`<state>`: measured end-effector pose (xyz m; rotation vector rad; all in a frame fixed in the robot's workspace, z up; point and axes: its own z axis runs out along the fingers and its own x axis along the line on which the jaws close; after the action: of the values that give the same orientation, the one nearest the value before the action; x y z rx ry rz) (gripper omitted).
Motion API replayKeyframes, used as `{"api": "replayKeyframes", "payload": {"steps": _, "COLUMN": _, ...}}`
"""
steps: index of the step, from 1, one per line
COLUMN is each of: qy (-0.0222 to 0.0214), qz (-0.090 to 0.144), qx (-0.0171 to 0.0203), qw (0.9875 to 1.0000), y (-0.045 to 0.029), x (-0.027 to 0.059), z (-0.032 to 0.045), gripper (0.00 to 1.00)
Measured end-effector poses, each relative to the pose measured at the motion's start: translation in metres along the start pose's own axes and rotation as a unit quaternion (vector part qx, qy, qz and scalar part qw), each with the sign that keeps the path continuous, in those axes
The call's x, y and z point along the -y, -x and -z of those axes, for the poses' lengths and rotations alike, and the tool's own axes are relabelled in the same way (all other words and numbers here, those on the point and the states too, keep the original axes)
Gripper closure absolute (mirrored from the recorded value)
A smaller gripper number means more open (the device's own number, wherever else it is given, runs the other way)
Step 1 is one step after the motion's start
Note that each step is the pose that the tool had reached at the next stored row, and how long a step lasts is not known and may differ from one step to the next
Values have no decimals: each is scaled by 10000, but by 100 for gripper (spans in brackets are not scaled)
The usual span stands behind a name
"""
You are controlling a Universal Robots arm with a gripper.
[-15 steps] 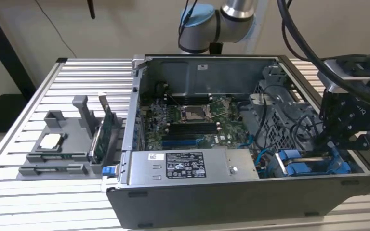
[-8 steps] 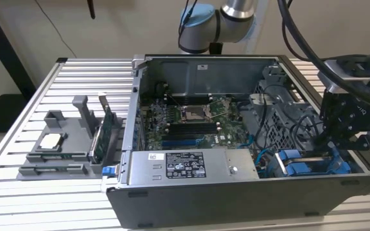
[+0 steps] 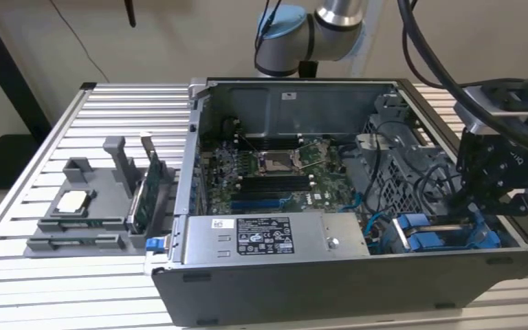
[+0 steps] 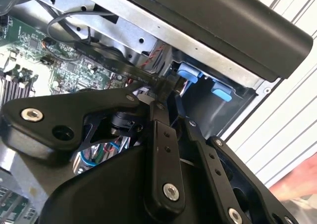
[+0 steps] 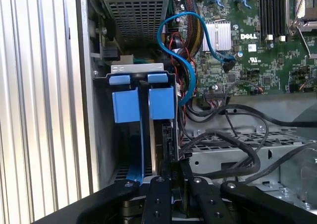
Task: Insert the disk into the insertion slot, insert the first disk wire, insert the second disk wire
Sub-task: 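Insert the first disk wire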
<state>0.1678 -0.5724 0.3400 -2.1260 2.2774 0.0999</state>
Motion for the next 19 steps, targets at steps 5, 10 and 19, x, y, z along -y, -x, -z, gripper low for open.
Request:
{"api": "replayKeyframes", "payload": {"steps": 5, "qy": 2, "qz": 49, "qx": 9, "qw": 10000, "y": -2, "x": 1, "z": -17, "gripper": 81}}
{"api": "replayKeyframes", "payload": {"steps": 10, "qy": -2, "qz": 93, "qx": 23, "qw": 10000, "y": -4, "x": 1, "z": -48, "gripper": 81}}
{"api": "replayKeyframes", "payload": {"steps": 19, "qy": -2, "qz": 124, "qx": 23, "qw": 9999, "y": -6, "x": 2, "z": -74, "gripper": 73}}
